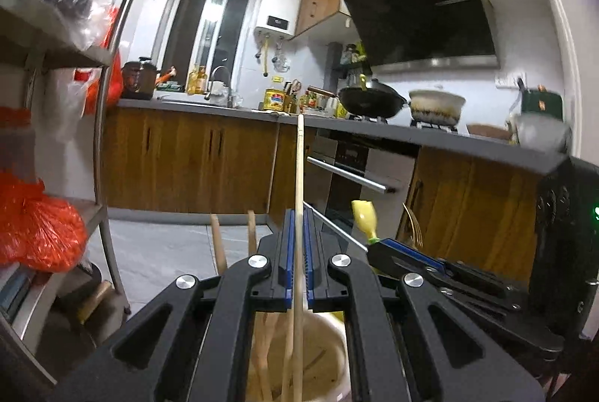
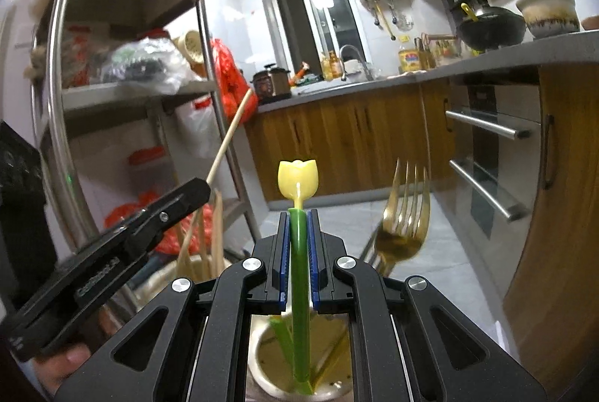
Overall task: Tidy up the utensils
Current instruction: 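Lift the chopstick and tulip spoon and lower them into the holder cups, then open both tools to release the chopstick and tulip spoon into the cups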
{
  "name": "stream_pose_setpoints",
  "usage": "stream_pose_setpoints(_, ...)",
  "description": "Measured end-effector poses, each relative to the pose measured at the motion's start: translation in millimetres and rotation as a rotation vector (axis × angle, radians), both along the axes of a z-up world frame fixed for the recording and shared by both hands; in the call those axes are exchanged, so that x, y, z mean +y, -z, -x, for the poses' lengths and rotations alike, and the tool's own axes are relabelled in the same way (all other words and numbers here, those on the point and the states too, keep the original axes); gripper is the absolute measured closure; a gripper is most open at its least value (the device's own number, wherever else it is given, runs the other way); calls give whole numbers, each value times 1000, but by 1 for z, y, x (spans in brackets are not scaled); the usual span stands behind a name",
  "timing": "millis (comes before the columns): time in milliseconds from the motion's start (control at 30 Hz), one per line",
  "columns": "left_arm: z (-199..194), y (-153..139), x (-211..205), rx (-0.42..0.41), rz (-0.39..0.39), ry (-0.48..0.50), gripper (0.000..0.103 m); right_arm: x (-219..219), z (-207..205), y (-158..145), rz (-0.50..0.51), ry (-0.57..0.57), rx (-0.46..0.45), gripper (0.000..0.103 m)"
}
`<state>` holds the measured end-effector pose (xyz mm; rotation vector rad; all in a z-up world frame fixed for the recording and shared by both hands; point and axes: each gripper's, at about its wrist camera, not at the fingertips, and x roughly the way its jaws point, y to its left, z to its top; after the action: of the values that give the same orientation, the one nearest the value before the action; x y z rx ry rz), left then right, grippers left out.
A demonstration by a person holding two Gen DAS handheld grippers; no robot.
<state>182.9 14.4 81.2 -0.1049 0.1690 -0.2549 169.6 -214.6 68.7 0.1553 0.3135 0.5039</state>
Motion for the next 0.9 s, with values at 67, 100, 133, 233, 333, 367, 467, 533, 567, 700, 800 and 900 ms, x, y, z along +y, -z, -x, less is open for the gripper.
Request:
stream_pose_setpoints(67,5,4,0,0,-18,6,99,0,2,5,13,-2,7,93)
stream_pose_setpoints(100,7,6,1,2,-21,9,99,0,3,7,18,-4,13,93)
stream_pose_setpoints(133,10,9,3,11,-23,15,99,0,4,9,22,-5,19,93)
stream_pose_setpoints(233,15,13,9,35,-23,26,99,-1,8,14,35,-4,35,93)
stream_pose_setpoints(333,22,18,14,64,-42,25,99,-1,12,16,46,-7,46,93)
stream_pose_setpoints(367,23,20,16,75,-46,25,99,-2,13,18,50,-10,54,93)
stream_pose_setpoints(467,29,25,20,99,-41,20,99,0,15,23,65,-14,75,93)
stream_pose_setpoints(533,32,28,21,112,-39,21,99,1,15,26,73,-13,90,93)
stream_pose_setpoints(567,34,27,22,112,-39,22,99,1,15,27,76,-11,99,93)
stream_pose_setpoints(700,39,27,22,126,-50,22,99,-2,17,29,81,-10,120,93)
stream_pose_setpoints(800,42,24,23,130,-49,25,99,-4,19,29,86,-13,133,89)
stream_pose_setpoints(900,47,20,24,138,-57,30,99,-10,27,29,91,-6,136,76)
